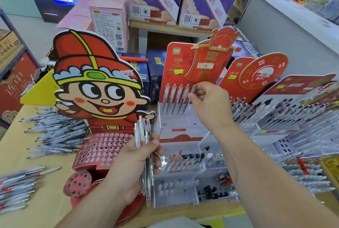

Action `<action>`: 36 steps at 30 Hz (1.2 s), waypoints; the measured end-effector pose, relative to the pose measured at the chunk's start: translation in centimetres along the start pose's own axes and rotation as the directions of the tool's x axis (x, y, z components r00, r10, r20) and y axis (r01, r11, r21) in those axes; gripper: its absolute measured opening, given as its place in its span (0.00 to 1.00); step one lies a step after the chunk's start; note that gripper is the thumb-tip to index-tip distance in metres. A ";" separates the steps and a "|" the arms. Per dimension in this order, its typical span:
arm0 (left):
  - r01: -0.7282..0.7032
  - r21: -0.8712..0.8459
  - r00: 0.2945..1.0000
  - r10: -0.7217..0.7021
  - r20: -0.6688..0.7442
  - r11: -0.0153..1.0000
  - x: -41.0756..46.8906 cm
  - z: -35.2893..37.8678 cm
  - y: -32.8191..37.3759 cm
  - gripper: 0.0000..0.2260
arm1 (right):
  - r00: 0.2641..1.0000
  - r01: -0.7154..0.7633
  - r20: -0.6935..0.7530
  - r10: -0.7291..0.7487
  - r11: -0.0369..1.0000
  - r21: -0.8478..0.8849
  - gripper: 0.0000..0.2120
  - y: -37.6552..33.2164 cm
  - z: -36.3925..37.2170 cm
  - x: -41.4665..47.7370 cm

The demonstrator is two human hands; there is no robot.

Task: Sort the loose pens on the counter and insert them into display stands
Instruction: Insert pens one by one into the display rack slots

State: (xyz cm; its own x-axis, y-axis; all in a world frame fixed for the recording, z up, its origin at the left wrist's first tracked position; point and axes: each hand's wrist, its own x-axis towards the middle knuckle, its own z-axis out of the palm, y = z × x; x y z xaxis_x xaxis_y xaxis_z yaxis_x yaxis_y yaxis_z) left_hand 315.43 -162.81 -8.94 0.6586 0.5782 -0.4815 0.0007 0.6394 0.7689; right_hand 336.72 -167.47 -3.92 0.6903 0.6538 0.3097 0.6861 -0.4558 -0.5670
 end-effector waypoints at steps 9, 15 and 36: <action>-0.001 0.002 0.999 0.001 0.046 1.000 -0.4 0.1 0.2 0.09 | 0.997 -0.060 -0.049 0.064 0.995 0.074 0.13 -0.4 -0.9 -1.6; -0.022 0.043 0.987 0.014 0.160 0.999 -0.9 0.9 0.5 0.09 | 0.980 -0.149 0.170 0.105 0.950 0.273 0.07 -2.8 -0.7 -6.6; -0.014 0.148 0.979 -0.017 0.205 0.989 -1.1 1.3 0.6 0.04 | 0.817 -0.538 0.534 0.218 0.622 0.569 0.04 -1.9 -1.1 -6.1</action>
State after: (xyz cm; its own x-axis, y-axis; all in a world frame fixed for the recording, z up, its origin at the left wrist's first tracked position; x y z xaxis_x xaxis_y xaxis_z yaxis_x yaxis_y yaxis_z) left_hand 315.68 -163.75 -7.35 0.7986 0.4516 -0.3980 0.1028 0.5491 0.8294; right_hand 331.48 -171.31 -3.89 0.5906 0.7574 -0.2784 -0.0754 -0.2917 -0.9535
